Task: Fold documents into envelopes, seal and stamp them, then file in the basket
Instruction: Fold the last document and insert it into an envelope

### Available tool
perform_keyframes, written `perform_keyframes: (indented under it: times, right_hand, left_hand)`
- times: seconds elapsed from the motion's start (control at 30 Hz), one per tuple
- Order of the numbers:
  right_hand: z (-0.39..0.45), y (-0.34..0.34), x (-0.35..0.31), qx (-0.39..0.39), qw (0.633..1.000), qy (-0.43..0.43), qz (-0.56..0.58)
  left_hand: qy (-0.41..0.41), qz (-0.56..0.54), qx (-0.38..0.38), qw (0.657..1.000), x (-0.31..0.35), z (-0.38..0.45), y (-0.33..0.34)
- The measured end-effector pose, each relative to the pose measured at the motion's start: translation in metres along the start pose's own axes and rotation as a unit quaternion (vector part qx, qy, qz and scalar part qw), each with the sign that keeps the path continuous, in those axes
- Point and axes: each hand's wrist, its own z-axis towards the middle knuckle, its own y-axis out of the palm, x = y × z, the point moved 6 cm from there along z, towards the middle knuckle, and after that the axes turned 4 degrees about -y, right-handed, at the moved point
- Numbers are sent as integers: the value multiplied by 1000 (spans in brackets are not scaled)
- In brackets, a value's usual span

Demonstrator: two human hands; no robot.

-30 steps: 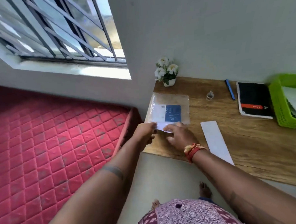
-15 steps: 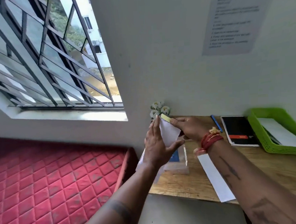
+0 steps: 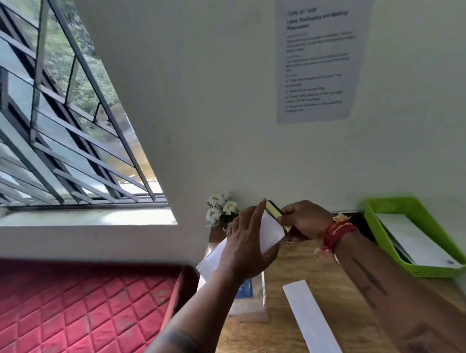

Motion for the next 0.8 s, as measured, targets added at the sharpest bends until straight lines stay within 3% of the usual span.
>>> perform_keyframes:
  times: [0.37, 0.53, 0.7, 0.8]
  right_hand:
    - [44, -22, 57, -152, 986, 39, 64]
    - [56, -18, 84, -169, 985, 33, -31]
    - [52, -14, 120, -172, 968, 79, 164]
    - [51, -9, 152, -83, 933, 136, 323]
  left_hand:
    - [-15, 41, -48, 998, 27, 22, 40]
    - [-12, 65, -106, 992, 38, 21, 63]
    - [-69, 78, -145, 984, 30, 19, 85]
    - [-102, 98, -177, 974, 16, 5, 99]
